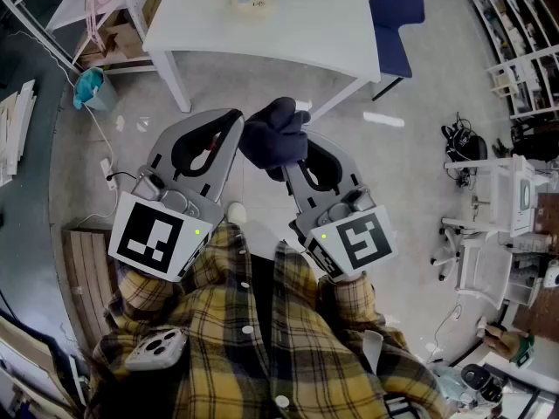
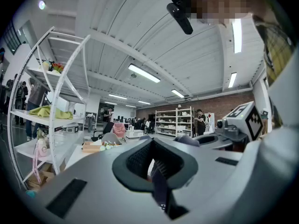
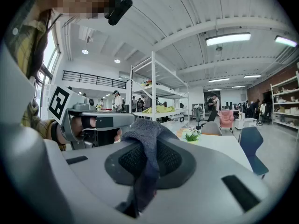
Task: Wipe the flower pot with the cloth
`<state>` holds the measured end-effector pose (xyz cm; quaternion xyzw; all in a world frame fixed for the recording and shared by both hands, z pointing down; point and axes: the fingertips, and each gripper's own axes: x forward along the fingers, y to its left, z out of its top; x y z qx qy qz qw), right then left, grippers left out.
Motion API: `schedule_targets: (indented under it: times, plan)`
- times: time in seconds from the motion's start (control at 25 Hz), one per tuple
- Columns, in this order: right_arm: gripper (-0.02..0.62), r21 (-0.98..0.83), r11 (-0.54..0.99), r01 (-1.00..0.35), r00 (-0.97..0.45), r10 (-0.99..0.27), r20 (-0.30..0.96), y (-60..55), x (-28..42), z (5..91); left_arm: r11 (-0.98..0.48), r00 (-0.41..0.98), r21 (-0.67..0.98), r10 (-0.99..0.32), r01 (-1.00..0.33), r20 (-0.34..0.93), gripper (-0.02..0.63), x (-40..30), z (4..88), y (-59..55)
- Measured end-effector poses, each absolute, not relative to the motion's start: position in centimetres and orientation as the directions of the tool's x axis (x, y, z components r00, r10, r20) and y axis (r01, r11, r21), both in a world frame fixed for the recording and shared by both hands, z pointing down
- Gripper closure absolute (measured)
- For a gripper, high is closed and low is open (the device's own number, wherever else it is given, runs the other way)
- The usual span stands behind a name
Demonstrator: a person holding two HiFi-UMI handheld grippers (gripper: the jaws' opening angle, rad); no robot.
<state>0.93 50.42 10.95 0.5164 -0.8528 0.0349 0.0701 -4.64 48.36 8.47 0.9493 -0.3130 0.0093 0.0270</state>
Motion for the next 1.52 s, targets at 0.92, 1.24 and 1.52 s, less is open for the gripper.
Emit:
schedule_targets:
  times: [0.92, 1.24, 1.52]
  plan:
    - [0.565, -0.041, 0.456, -0.889, -0.457, -0.876, 0.156, 49.5, 5.2, 12.2, -0.776, 0.778, 0.051, -0.625, -0.628, 0.070, 0.598, -1.3, 9.9, 47.0]
    - [0.564, -0.048, 0.452, -0.891, -0.454, -0.877, 0.158, 45.1, 6.0, 12.9, -0.775, 0.776, 0.043, -0.626, -0.630, 0.079, 0.598, -0.9, 10.3, 42.5]
    - [0.563, -0.044, 0.436, -0.899, -0.437, -0.882, 0.174, 38.7, 6.0, 12.8, -0.790, 0.790, 0.040, -0.608, -0.612, 0.077, 0.598, -0.7, 10.1, 35.6]
